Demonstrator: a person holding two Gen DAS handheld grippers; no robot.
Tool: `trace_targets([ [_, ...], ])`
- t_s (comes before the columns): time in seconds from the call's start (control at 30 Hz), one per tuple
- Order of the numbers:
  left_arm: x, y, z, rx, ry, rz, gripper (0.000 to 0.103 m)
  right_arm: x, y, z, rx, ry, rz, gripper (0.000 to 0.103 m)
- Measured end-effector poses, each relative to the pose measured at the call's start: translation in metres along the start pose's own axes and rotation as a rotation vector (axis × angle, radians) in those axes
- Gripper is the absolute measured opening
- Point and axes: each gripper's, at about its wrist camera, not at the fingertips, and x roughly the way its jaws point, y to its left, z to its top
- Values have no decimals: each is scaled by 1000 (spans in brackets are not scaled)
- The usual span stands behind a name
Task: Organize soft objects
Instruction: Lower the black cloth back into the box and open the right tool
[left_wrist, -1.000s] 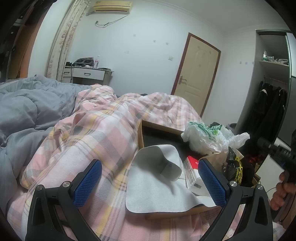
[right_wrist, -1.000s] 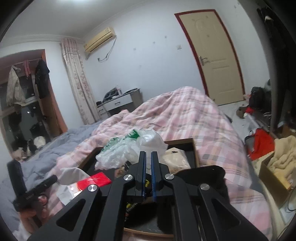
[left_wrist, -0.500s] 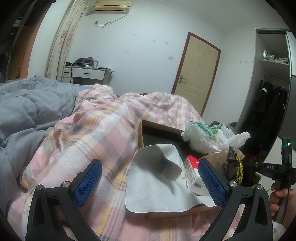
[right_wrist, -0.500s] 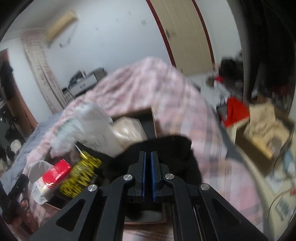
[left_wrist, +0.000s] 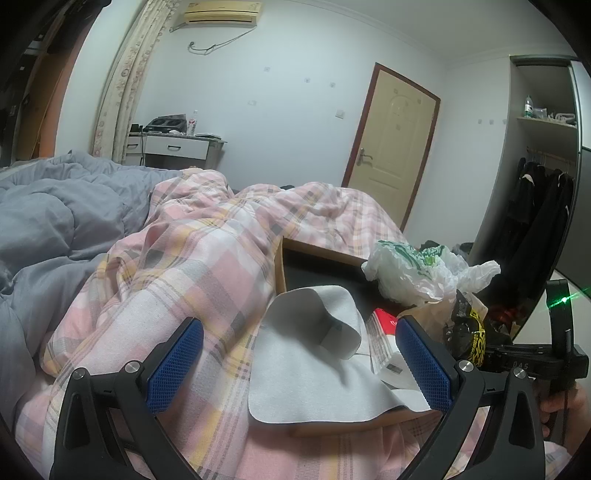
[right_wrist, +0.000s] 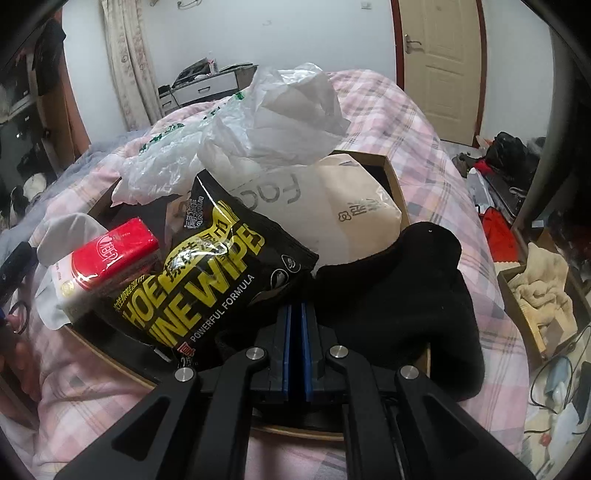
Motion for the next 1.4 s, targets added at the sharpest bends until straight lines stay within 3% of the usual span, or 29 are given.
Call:
trace_targets([
  [0.27,1,-1,0,5,2,3,103,-2,-6,-2,-9,-6,-25,3],
  [0.37,0,1,1,11,2,6,103,-5,7,-2,-52,-25,-74,11],
  [0.47,-1,0,0,20,1,11,103,-11,17,-2,-102,-68,-131,38],
  [0.53,-4,1,-2,28,0,13,103,-17,23,-3,-143,-111,-191,66],
  [0.63,-4,0,-2,36,-1,16,103,-24,31,-6,-204,-176,-237,80],
  [0.73,-4,0,-2,40,-2,18,103,-26,43,-6,-290,-225,-266,84],
  [0.93,-4,-1,-3,41,-1,19,103,-18,60,-9,-430,-245,-326,86],
  [1.4,-3,-3,-3,43,0,20,103,-15,51,-3,-390,-225,-298,88],
])
